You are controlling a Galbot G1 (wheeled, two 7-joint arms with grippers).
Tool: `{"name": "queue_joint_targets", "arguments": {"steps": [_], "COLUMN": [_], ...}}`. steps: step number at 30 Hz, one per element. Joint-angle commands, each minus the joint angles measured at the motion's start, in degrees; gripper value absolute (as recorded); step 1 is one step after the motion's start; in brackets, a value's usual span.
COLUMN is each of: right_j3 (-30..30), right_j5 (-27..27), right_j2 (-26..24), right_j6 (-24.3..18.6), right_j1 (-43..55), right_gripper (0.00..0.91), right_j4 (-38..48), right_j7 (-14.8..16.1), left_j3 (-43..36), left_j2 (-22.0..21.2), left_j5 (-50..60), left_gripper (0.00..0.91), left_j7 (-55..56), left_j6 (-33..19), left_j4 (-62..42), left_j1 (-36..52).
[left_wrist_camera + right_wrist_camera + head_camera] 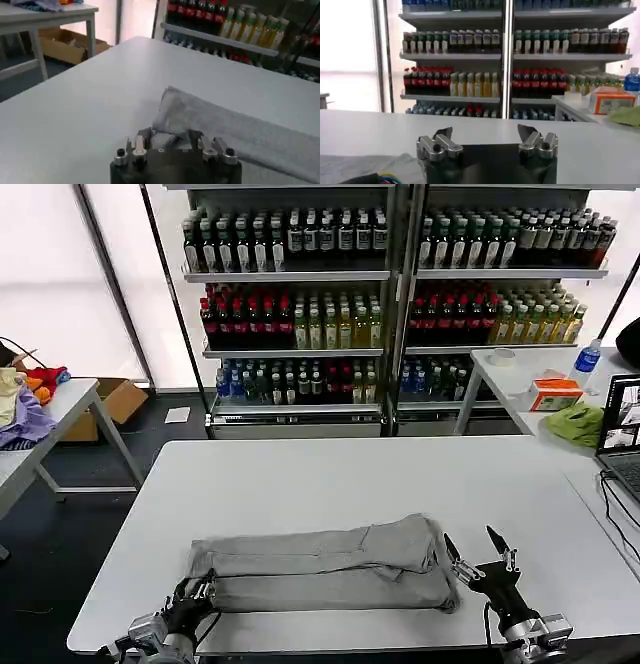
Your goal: Fold and organize the clothes.
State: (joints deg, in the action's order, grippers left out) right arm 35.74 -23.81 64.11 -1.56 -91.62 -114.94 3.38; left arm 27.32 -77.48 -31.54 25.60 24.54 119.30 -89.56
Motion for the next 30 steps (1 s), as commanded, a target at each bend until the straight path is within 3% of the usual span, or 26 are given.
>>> {"name": "queue_joint_targets", "arguments": {"steps": [1,8,12,14,22,30], "right_j3": [-0.06,0.03,0.37,0.43,-0.33,-0.42], "right_j5": [0.16,-1.45,-4.07,-6.11,-5.67,-6.0], "right_j2": [-0.06,-0.65,-1.38,-1.73,-1.75,-2.76], "right_j6": [-0.81,-0.37,0.04,0.58,1.1,0.93], "right_j1": [-0.24,0.91,1.81,2.25,3.7,3.62], "right_gripper": [0.907,0.907,0.907,0.907,0.907,0.907], "right_j4": [-0.14,-0.02,0.07,0.05,0.48,0.44], "right_j7": [0.12,0.11,0.33,0.4,0.14,0.12], "left_j3": [-0.93,-0.08,4.16,6.32,20.68,31.86], "left_j2": [-1.23,-0.97,1.91,4.39,19.14,30.88], "left_j5": [0.0,0.07,-1.13,-2.34,-10.15,-13.47], "left_gripper": [0.02,0.01,0.01,0.01,0.01,0.01], "left_j7": [0.42,-1.13,-2.75,-3.28,-9.71,-20.85], "left_j6": [-0.46,-1.16,-1.0,-1.01,-0.11,4.67], "left_j4": [-1.47,-1.38,1.01,1.14,-1.18,-6.66], "left_j1": [0.64,1.07,1.59,1.83,1.6,2.22]}}
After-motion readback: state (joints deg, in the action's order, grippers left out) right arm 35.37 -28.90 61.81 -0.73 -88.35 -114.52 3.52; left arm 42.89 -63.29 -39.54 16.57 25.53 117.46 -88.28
